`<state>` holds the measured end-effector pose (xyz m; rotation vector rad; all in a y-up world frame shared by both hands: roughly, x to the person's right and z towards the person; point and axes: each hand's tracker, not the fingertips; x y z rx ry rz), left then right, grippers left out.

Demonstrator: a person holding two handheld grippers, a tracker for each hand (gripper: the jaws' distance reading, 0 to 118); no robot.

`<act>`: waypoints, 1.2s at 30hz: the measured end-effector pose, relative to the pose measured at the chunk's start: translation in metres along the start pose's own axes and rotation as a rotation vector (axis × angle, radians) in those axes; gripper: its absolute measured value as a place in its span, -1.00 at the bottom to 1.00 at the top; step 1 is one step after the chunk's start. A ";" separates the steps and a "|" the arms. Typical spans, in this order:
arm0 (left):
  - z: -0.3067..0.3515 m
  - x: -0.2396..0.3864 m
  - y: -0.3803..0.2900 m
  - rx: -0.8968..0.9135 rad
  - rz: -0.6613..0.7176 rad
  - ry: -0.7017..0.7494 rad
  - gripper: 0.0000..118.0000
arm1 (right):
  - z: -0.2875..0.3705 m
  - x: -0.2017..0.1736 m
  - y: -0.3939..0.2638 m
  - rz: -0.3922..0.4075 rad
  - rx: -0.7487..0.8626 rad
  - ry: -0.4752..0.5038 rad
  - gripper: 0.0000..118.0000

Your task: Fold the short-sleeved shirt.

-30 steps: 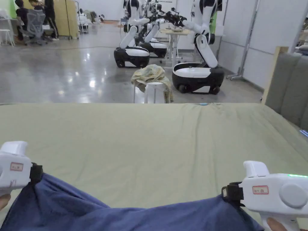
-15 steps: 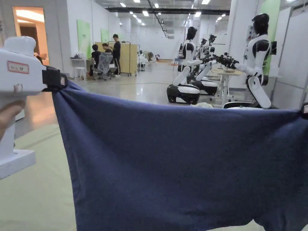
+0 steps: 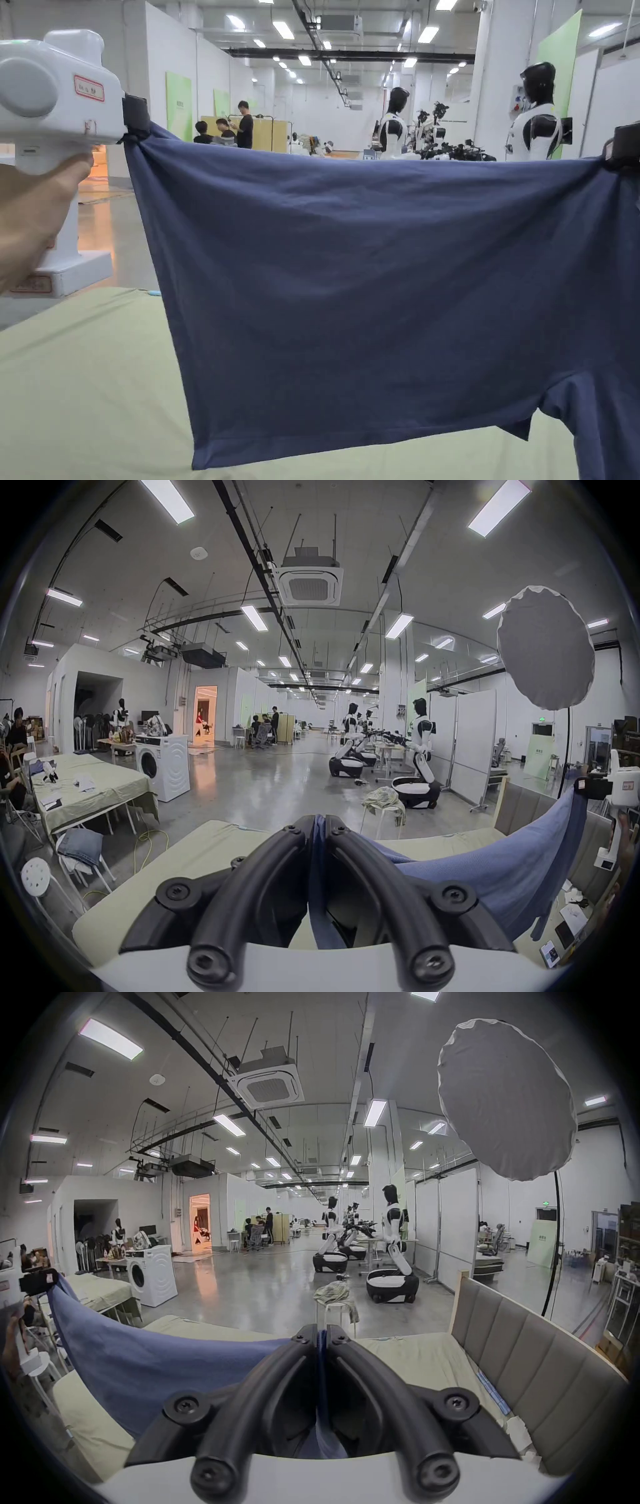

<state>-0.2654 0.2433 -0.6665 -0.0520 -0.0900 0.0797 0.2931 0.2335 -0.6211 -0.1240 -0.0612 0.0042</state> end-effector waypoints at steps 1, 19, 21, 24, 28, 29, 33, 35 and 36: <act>-0.011 0.001 -0.003 -0.011 -0.001 0.003 -0.90 | -0.012 0.001 -0.004 0.000 -0.006 -0.004 -0.92; -0.110 0.012 -0.061 -0.085 0.017 0.028 -0.91 | -0.136 0.001 -0.041 -0.004 -0.070 -0.056 -0.92; -0.117 0.012 -0.079 -0.106 0.010 0.023 -0.91 | -0.146 0.003 -0.058 -0.012 -0.103 -0.052 -0.92; -0.127 0.013 -0.119 -0.196 -0.010 0.000 -0.91 | -0.165 0.007 -0.099 -0.021 -0.187 -0.042 -0.92; -0.133 0.016 -0.184 -0.308 -0.032 -0.015 -0.91 | -0.183 0.015 -0.169 -0.062 -0.314 -0.024 -0.92; -0.130 0.016 -0.200 -0.337 -0.029 -0.027 -0.91 | -0.181 0.016 -0.188 -0.080 -0.335 -0.019 -0.92; -0.076 0.011 -0.254 -0.340 0.028 -0.113 -0.90 | -0.129 0.025 -0.250 -0.072 -0.361 0.043 -0.92; -0.031 0.003 -0.280 -0.337 0.052 -0.136 -0.91 | -0.087 0.031 -0.279 -0.051 -0.385 0.079 -0.92; -0.006 0.000 -0.295 -0.370 0.067 -0.163 -0.90 | -0.061 0.032 -0.295 -0.026 -0.404 0.085 -0.92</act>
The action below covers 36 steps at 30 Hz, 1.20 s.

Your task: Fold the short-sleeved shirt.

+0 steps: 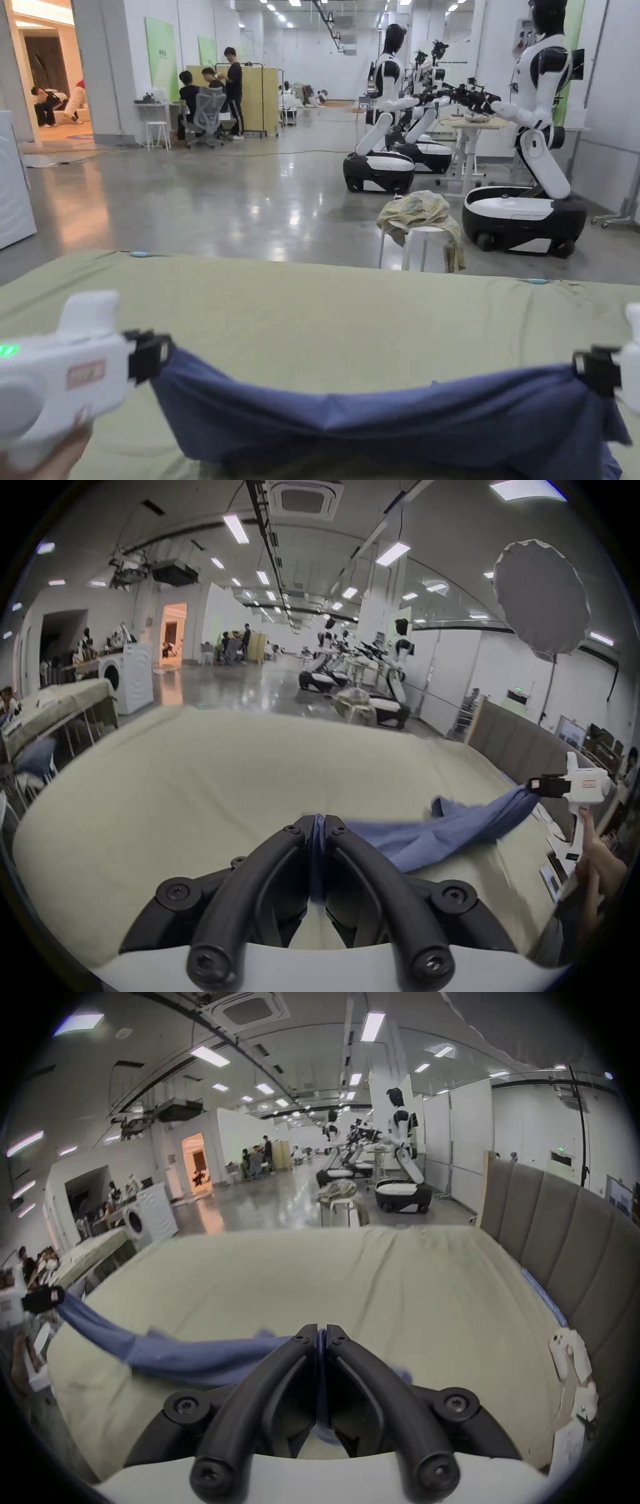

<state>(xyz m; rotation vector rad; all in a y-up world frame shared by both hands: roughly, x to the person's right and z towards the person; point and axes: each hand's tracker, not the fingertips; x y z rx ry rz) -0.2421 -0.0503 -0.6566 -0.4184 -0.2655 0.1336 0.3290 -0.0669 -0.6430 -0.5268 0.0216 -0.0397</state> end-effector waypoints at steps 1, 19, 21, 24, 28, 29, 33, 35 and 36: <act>0.017 -0.001 -0.019 -0.028 0.001 -0.022 -0.91 | 0.014 0.003 -0.021 0.004 -0.015 0.007 -0.92; 0.183 -0.003 -0.213 -0.250 0.067 0.025 -0.62 | 0.187 -0.001 -0.258 -0.367 -0.237 -0.054 -0.82; 0.187 0.003 -0.207 -0.173 0.057 0.045 -0.22 | 0.191 -0.010 -0.252 -0.283 -0.210 -0.107 -0.58; 0.208 0.032 -0.190 0.027 -0.076 0.059 -0.21 | 0.212 -0.025 -0.240 -0.109 -0.067 -0.161 -0.23; 0.240 0.069 -0.166 0.268 -0.243 0.088 -0.04 | 0.263 -0.049 -0.224 0.015 0.264 -0.238 0.32; 0.245 0.081 -0.159 0.307 -0.285 0.133 -0.04 | 0.279 -0.055 -0.222 0.029 0.368 -0.266 0.34; 0.249 0.123 -0.147 0.433 -0.491 0.308 -0.03 | 0.302 -0.075 -0.213 0.137 0.641 -0.492 0.35; 0.248 0.133 -0.145 0.421 -0.508 0.256 -0.03 | 0.297 -0.070 -0.207 0.170 0.545 -0.497 0.34; 0.248 0.133 -0.143 0.404 -0.449 0.169 -0.03 | 0.293 -0.068 -0.201 0.150 0.460 -0.474 0.34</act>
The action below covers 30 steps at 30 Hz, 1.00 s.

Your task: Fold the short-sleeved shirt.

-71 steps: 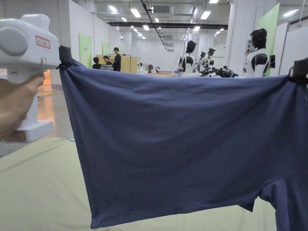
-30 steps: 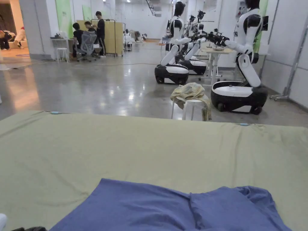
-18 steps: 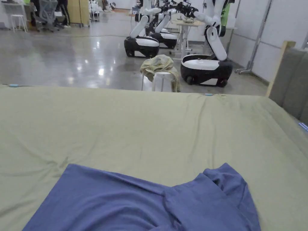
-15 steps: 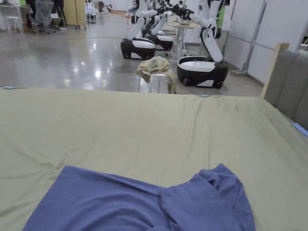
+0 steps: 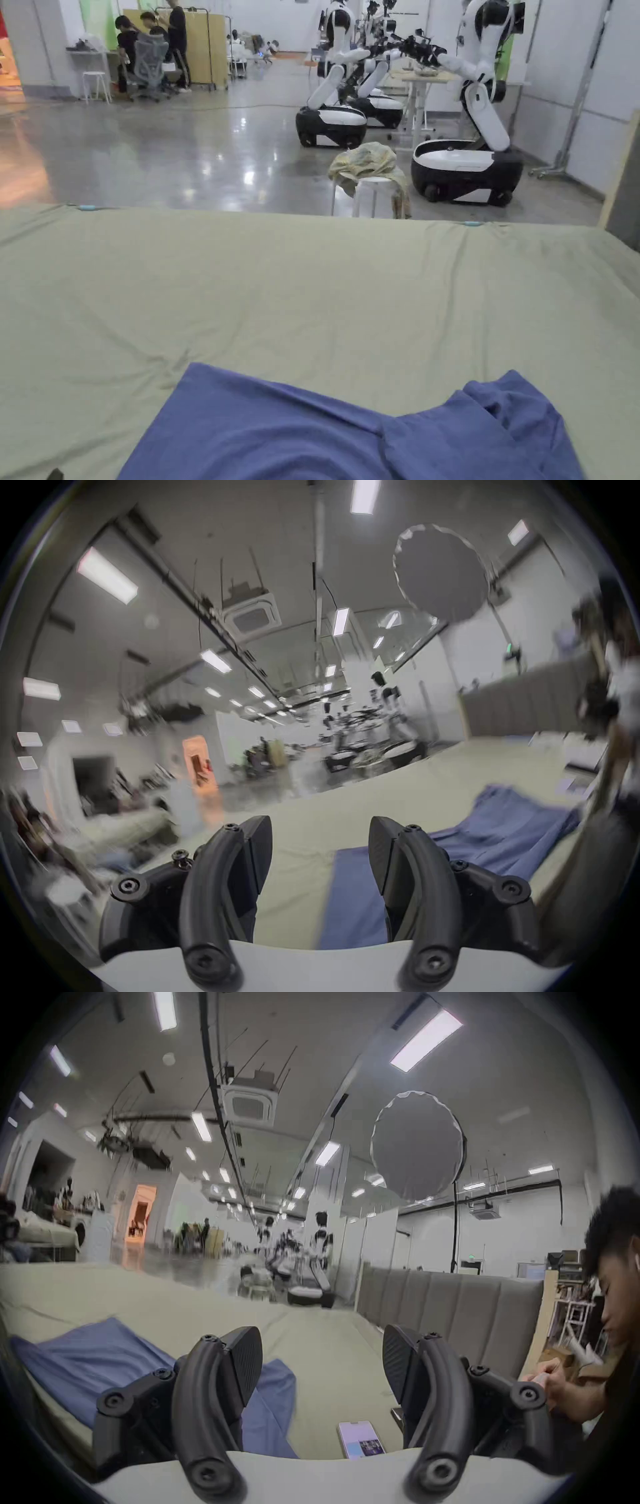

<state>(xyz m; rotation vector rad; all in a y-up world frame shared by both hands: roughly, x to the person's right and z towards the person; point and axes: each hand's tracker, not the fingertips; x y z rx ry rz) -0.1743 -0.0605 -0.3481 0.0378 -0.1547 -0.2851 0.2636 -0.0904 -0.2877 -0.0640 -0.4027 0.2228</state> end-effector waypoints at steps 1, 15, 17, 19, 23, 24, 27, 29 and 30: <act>-0.001 -0.002 0.001 0.002 0.093 -0.053 -0.03 | -0.007 0.002 -0.002 -0.056 -0.017 0.041 0.34; -0.015 -0.001 0.017 -0.054 0.365 -0.119 -0.32 | -0.003 -0.038 0.016 -0.109 -0.046 0.297 -0.06; -0.014 0.004 0.015 -0.047 0.293 -0.146 -0.60 | -0.006 -0.041 0.016 -0.123 -0.070 0.349 -0.71; -0.012 0.012 0.016 -0.024 0.241 -0.089 -0.66 | -0.008 -0.045 0.015 -0.119 -0.082 0.347 -1.00; -0.016 0.010 0.019 -0.046 0.244 -0.123 -0.96 | -0.009 -0.047 0.012 -0.123 -0.113 0.390 -1.00; -0.018 0.008 0.018 -0.062 0.247 -0.145 -0.97 | -0.010 -0.047 0.011 -0.127 -0.115 0.392 -1.00; -0.022 0.002 0.016 -0.082 0.286 -0.172 -0.97 | -0.012 -0.050 0.011 -0.122 -0.126 0.402 -1.00; -0.025 0.002 0.014 -0.087 0.277 -0.158 -0.97 | -0.014 -0.050 0.009 -0.126 -0.132 0.410 -1.00; -0.029 -0.001 0.014 -0.095 0.278 -0.174 -0.97 | -0.015 -0.051 0.009 -0.126 -0.133 0.406 -1.00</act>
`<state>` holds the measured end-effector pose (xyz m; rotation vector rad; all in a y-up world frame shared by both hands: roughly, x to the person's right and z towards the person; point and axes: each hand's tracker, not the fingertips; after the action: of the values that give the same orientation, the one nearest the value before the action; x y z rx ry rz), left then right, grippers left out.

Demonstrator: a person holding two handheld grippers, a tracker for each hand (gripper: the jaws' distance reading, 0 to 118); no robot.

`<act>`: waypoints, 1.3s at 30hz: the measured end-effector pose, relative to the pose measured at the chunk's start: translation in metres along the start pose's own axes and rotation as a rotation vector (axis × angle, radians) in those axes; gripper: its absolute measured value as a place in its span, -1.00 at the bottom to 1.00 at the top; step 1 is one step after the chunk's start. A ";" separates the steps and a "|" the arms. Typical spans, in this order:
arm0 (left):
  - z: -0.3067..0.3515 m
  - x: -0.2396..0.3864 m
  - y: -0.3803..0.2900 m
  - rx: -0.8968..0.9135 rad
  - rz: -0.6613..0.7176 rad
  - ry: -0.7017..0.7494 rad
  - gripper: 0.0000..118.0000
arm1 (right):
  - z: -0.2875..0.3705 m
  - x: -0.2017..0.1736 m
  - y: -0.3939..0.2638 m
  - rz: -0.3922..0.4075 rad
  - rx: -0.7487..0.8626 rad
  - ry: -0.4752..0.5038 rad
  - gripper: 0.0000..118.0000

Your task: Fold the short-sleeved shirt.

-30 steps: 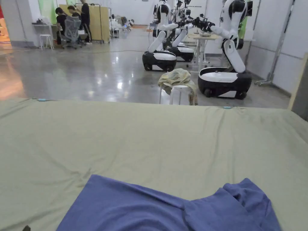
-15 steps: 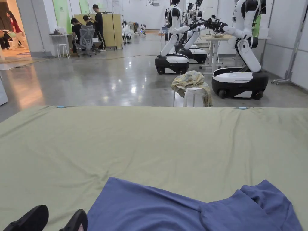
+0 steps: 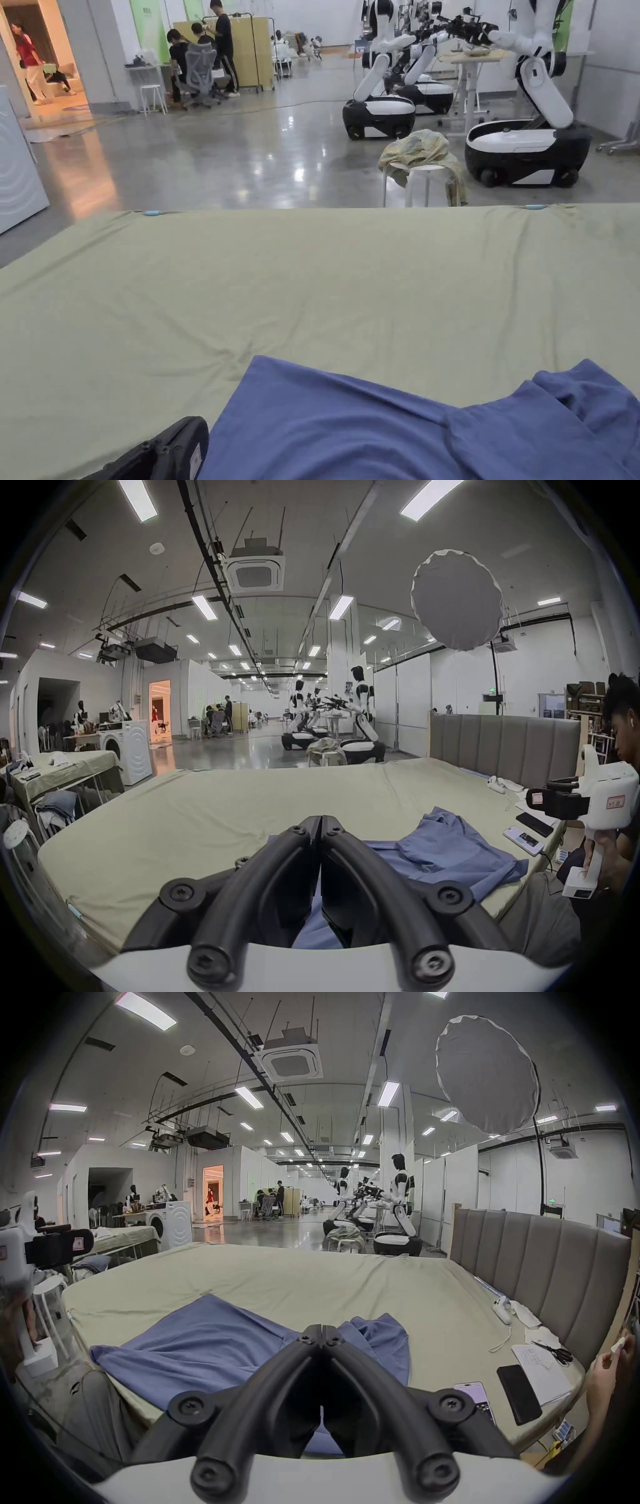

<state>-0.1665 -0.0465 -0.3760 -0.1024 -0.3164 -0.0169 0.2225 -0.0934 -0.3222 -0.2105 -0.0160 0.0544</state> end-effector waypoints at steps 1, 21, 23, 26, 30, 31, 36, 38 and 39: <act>-0.009 0.002 0.000 -0.015 -0.002 0.007 -0.96 | -0.002 0.001 0.000 -0.002 -0.005 0.003 -1.00; -0.404 -0.132 -0.073 -0.743 0.222 0.002 -0.02 | -0.033 0.075 -0.036 -0.160 -0.140 -0.065 -1.00; -0.422 -0.132 -0.082 -0.774 0.264 -0.020 -0.02 | -0.035 0.082 -0.039 -0.172 -0.155 -0.083 -1.00; -0.438 -0.128 -0.094 -0.815 0.208 0.028 -0.09 | -0.037 0.091 -0.043 -0.210 -0.174 -0.099 -1.00; -0.449 -0.118 -0.114 -0.892 0.168 0.031 -0.39 | -0.040 0.095 -0.046 -0.220 -0.196 -0.114 -1.00; -0.447 -0.115 -0.112 -0.873 0.158 0.026 -0.55 | -0.040 0.095 -0.046 -0.216 -0.203 -0.115 -1.00; -0.450 -0.108 -0.112 -0.896 0.109 0.035 -0.78 | -0.059 0.099 -0.043 -0.207 -0.242 -0.077 -0.65; -0.452 -0.110 -0.112 -0.908 0.118 0.032 -0.78 | -0.081 0.106 -0.032 -0.206 -0.288 -0.051 -0.42; -0.454 -0.111 -0.115 -0.923 0.143 0.036 -0.78 | -0.096 0.114 -0.026 -0.201 -0.332 -0.037 -0.27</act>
<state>-0.1350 -0.2073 -0.8290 -1.0388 -0.2441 -0.0216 0.3393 -0.1326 -0.4094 -0.5381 -0.0831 -0.1462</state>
